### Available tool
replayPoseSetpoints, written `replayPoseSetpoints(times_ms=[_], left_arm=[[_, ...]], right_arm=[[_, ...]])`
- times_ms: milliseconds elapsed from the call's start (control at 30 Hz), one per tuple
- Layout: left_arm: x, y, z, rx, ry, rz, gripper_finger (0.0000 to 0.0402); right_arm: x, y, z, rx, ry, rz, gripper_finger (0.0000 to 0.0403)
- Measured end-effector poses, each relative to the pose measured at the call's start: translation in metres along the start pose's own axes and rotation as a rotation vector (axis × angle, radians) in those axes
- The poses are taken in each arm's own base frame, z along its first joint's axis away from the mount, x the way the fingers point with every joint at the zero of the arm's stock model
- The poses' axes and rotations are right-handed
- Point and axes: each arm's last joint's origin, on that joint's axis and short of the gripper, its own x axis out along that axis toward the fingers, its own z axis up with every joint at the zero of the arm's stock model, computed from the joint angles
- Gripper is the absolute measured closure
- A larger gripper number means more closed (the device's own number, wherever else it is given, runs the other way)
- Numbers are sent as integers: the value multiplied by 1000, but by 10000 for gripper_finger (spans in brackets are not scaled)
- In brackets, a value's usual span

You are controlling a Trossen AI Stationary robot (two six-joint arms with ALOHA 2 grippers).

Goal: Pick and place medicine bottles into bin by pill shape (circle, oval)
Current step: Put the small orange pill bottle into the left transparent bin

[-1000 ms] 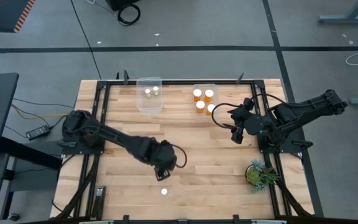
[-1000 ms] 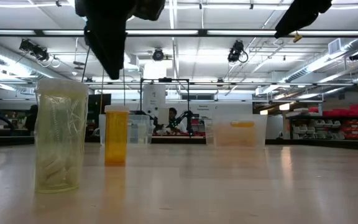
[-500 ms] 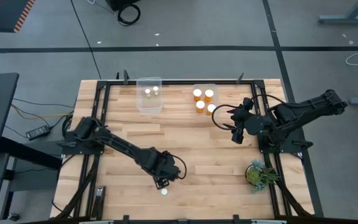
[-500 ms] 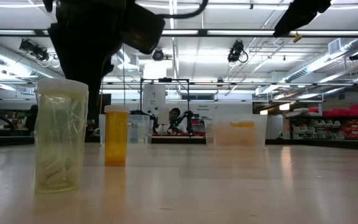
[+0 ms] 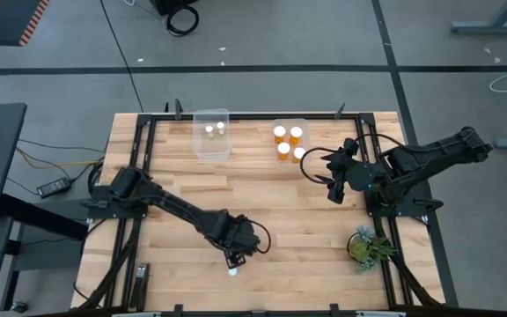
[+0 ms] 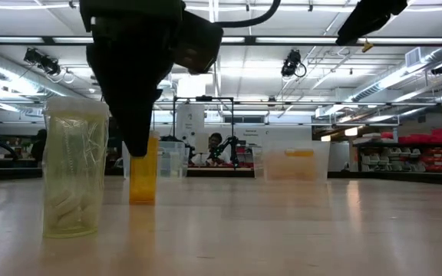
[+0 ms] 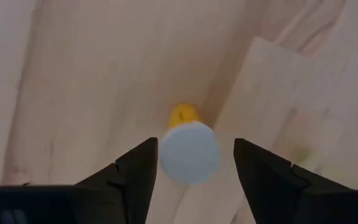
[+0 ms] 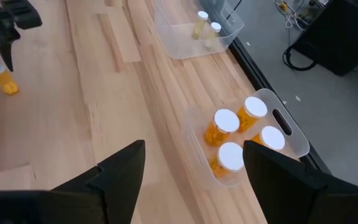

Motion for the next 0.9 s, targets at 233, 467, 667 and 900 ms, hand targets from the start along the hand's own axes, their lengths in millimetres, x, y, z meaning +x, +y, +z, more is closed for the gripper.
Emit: replayPoseSetpoints(times_ms=[233, 467, 667, 900], left_arm=[[1, 8, 7, 4, -26, 35, 213], [1, 11, 9, 5, -24, 38, 268], [1, 11, 9, 26, -15, 36, 291], [1, 19, 14, 97, -7, 41, 264]], right_arm=[[0, 0, 0, -3, -2, 1, 125], [0, 0, 0, -2, -2, 1, 125], [0, 0, 0, -1, -4, 2, 125], [0, 0, 1, 0, -7, -5, 125]])
